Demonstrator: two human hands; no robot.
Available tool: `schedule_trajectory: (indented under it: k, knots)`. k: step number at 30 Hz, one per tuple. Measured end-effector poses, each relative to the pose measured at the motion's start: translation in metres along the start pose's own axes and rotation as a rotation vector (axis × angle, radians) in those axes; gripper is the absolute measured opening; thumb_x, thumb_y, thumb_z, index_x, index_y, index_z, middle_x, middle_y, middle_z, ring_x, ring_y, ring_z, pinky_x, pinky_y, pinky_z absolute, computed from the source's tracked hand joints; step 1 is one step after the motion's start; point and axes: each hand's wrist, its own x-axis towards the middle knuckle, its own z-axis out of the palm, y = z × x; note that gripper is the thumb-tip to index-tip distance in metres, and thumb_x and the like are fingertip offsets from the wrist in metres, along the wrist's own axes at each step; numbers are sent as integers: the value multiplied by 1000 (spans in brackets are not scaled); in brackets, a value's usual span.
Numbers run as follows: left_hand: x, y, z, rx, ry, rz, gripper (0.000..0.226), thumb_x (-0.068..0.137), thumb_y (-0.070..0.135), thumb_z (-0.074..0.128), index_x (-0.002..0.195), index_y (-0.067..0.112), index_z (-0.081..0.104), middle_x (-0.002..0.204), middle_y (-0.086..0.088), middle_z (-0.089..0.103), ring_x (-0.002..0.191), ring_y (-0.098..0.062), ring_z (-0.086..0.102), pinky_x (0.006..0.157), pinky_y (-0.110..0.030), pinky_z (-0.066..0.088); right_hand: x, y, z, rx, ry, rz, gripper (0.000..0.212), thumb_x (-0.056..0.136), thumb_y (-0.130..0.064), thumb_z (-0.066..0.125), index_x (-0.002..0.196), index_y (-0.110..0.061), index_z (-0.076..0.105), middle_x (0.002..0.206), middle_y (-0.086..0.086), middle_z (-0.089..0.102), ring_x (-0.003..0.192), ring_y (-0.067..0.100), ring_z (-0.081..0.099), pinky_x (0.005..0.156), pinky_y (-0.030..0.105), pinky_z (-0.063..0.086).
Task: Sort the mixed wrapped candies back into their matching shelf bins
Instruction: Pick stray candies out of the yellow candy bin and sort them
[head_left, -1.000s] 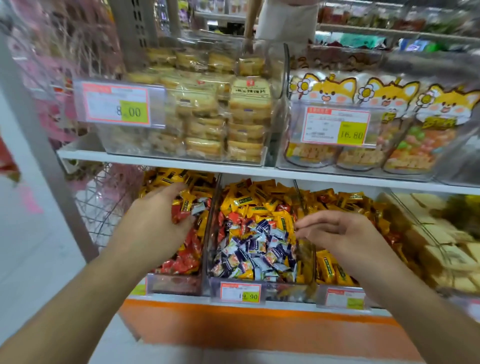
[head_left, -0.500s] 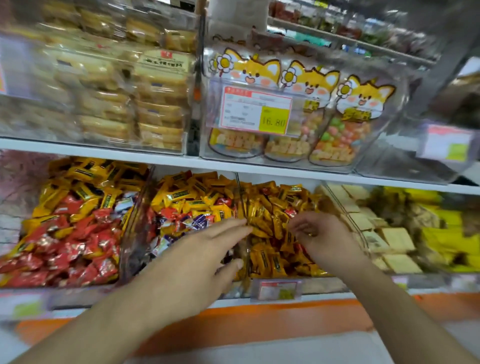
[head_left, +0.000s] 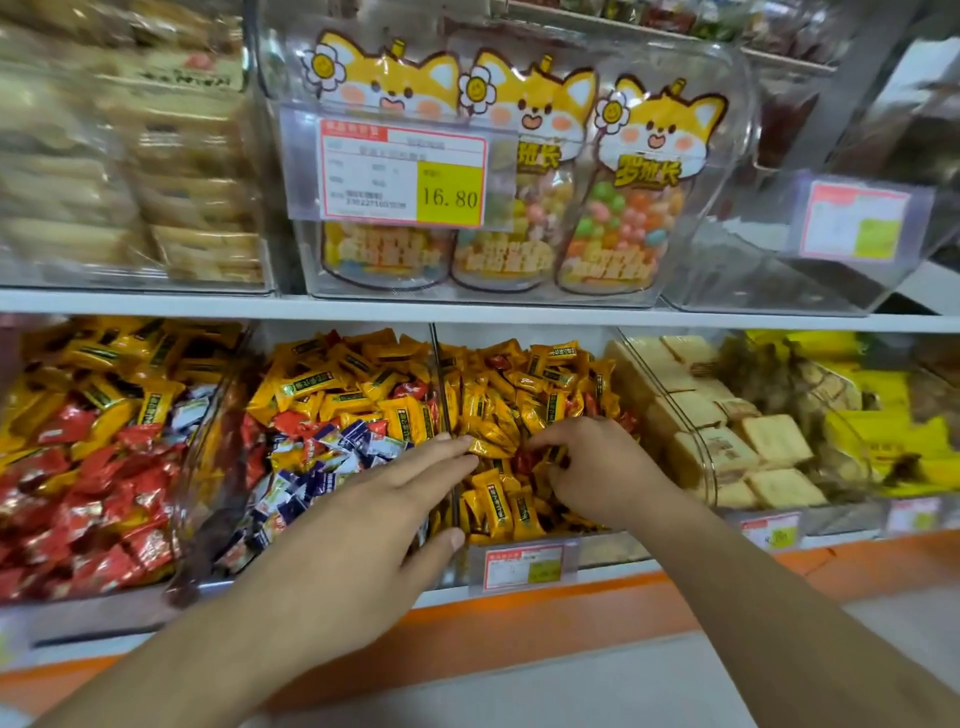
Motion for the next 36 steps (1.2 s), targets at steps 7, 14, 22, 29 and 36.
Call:
schedule_trajectory:
  k: [7,14,22,29,36]
  knots:
    - [4,1,2,17,3,24,64,100,56,40,159,49,17,162,39,2,131,33,-12,100,5,-5,10,3,13,-41,30,-2,33,92,-37,68,125,-37,72,128,-10,69,126,26,57,102,47,53]
    - [2,4,0,-9,7,24,62,100,54,41,158,48,19,161,39,3,125,38,-13,97,8,-5,14,2,22,-4,101,38,5,88,-37,76,93,-36,79,93,-17,72,103,18,62,91,42,57]
    - [-1,3,-2,-14,-14,-17,60,104,55,42,157,53,16,153,51,-17,144,22,-10,121,-15,11,10,-2,19,58,155,84,15,86,-20,78,77,-31,78,78,-16,72,81,5,65,73,30,59]
    - [0,3,-3,-60,12,-24,56,103,53,46,155,52,26,155,50,-6,146,20,1,120,-14,17,-7,-5,-19,308,224,136,11,88,-25,81,81,-31,78,79,-17,65,63,1,60,50,10,38]
    - [2,5,-5,-173,140,-58,44,100,49,55,143,50,47,148,43,32,136,20,30,109,-4,25,-27,-23,-40,440,221,127,9,85,-34,84,78,-33,77,65,-16,65,62,2,61,51,15,41]
